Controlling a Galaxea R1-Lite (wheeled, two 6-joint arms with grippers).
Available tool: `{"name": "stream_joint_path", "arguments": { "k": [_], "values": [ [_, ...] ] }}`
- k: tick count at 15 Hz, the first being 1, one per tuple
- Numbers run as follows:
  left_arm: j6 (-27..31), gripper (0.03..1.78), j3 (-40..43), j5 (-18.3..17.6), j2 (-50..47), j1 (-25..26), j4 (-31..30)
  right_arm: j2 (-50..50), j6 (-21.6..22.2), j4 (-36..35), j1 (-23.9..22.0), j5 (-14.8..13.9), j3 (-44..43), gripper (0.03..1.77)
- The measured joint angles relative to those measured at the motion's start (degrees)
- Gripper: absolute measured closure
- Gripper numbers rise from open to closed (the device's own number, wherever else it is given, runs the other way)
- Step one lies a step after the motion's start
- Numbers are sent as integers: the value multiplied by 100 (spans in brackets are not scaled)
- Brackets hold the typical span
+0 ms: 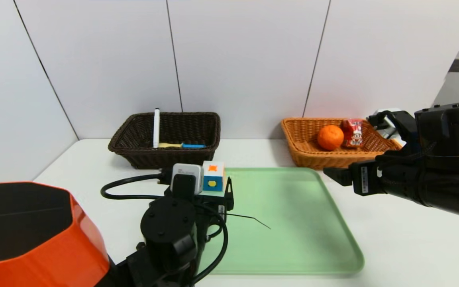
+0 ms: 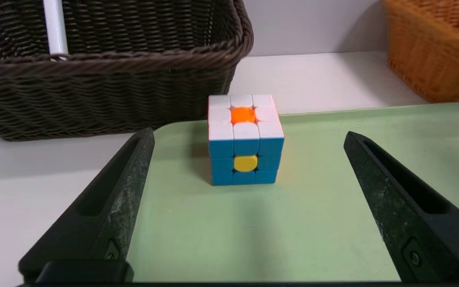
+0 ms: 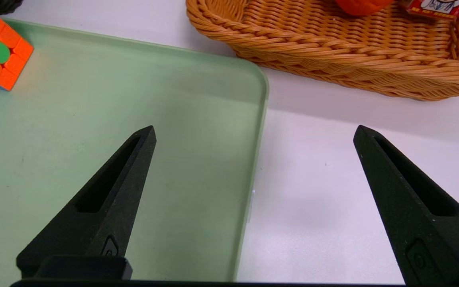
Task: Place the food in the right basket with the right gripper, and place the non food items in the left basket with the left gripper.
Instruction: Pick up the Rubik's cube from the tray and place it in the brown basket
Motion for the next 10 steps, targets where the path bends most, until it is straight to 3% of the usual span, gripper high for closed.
{"name": "stream_joint_path", "arguments": {
  "k": [7,10],
  "values": [
    [-80,12,-102,22,484,5,-9,-4,-12,-33,-22,-13,-59,9],
    [-77,12,-334,17,628,30,-9,-4,-15,-551,-27,-5,-85,9]
  ]
}}
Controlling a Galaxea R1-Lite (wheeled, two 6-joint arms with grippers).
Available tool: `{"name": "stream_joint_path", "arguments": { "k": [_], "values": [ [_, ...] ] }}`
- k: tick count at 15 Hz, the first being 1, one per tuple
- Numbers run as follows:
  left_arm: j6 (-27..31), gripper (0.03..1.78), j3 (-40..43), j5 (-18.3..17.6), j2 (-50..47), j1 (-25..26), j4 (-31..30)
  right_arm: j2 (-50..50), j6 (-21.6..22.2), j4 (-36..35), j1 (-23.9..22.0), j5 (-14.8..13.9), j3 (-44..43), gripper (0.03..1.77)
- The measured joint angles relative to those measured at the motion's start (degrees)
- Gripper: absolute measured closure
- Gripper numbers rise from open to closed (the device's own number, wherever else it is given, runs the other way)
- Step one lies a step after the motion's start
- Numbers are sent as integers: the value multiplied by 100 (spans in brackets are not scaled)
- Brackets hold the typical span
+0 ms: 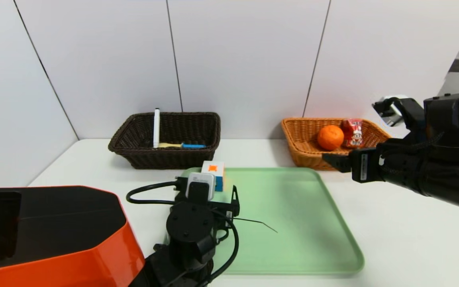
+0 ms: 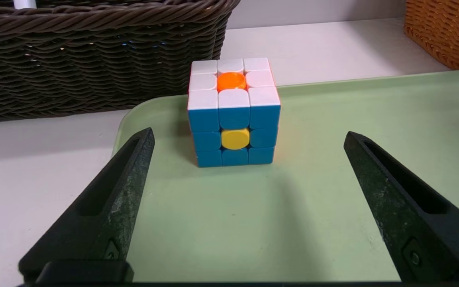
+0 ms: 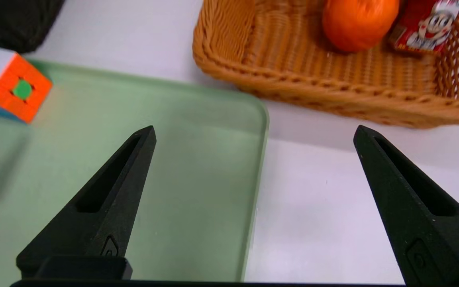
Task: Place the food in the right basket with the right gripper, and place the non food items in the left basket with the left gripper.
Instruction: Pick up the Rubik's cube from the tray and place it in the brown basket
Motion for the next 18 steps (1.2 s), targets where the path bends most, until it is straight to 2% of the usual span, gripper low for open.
{"name": "stream_joint_path", "arguments": {
  "k": [11,18],
  "values": [
    [-52,12,-389,-9,435,429,-2,-121,-9,-138,-52,5,44,9],
    [-133,12,-730,-9,708,490,0,-123,-63,-132,-46,16,44,9]
  ]
}}
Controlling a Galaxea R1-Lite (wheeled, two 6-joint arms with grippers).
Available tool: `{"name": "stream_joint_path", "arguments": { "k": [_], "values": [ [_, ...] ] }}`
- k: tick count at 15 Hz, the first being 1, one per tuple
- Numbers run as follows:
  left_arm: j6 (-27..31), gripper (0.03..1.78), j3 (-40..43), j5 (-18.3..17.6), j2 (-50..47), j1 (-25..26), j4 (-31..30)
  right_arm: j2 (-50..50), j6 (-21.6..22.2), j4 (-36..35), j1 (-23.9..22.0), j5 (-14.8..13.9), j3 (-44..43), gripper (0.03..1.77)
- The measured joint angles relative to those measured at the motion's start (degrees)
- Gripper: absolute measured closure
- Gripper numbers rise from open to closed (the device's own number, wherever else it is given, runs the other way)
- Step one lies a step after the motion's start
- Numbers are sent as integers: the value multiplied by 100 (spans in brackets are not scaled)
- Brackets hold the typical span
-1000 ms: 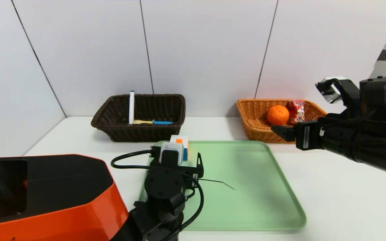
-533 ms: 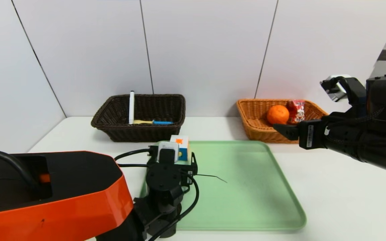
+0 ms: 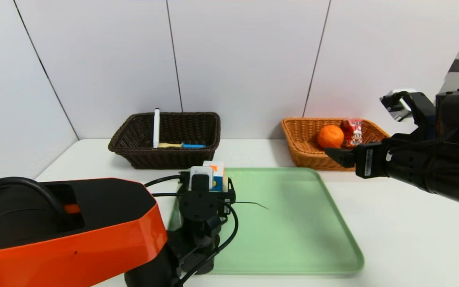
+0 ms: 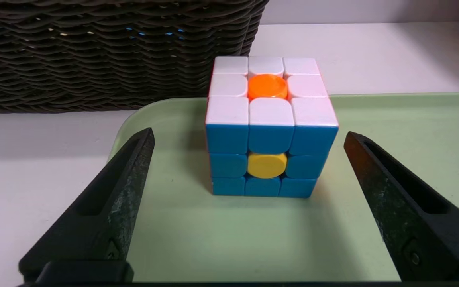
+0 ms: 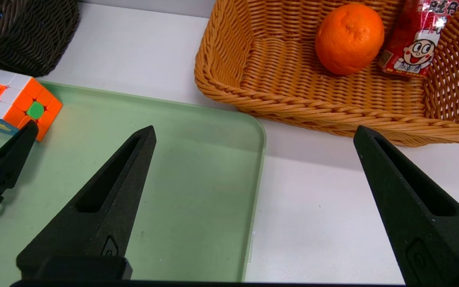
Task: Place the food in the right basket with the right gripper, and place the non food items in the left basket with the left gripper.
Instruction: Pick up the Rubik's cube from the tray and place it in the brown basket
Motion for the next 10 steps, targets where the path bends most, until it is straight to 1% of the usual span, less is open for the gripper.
{"name": "stream_joint_path", "arguments": {
  "k": [5,10],
  "values": [
    [22,12,-240,-9,226,52,-2,0,2,-4,-1,6,56,9],
    [39,12,-308,-146,300,207,-2,5,2,-4,-6,24,69,9]
  ]
}}
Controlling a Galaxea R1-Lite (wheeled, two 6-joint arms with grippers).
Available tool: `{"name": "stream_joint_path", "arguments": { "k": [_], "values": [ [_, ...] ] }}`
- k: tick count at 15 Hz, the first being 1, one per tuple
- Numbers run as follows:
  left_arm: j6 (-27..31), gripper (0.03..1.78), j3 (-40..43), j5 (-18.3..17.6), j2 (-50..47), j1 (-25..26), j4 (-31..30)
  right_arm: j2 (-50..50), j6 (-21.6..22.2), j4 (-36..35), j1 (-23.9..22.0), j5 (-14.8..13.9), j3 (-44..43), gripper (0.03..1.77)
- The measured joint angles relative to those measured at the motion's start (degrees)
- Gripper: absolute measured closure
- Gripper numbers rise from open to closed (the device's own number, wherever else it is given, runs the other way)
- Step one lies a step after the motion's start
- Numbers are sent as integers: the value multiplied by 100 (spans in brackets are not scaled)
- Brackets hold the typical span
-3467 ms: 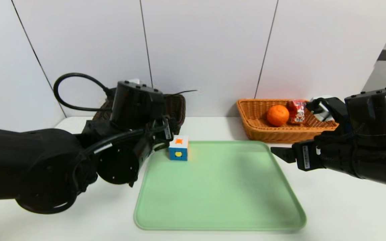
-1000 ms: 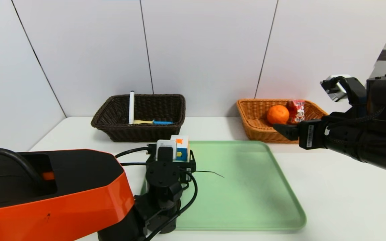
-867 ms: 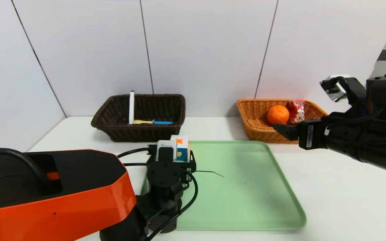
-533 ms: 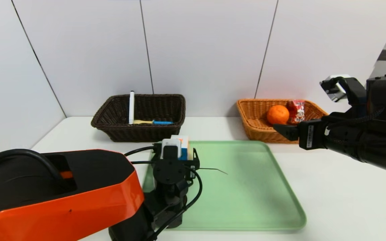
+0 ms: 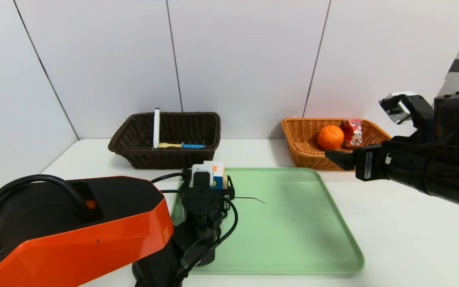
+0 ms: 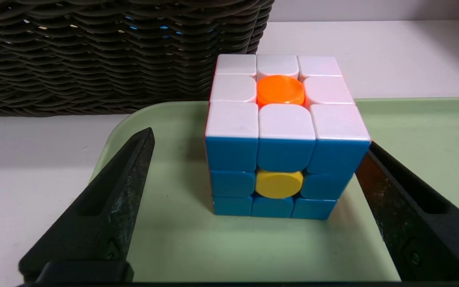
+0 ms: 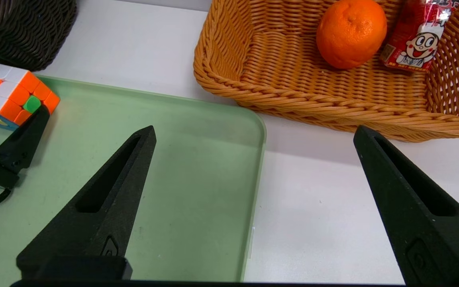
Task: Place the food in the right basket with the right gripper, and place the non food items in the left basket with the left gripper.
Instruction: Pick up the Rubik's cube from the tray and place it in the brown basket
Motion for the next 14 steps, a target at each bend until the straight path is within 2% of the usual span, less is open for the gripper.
{"name": "stream_joint_path", "arguments": {
  "k": [14],
  "values": [
    [2,12,-227,-118,148,46,0,28,-10,-2,6,0,22,9]
  ]
}}
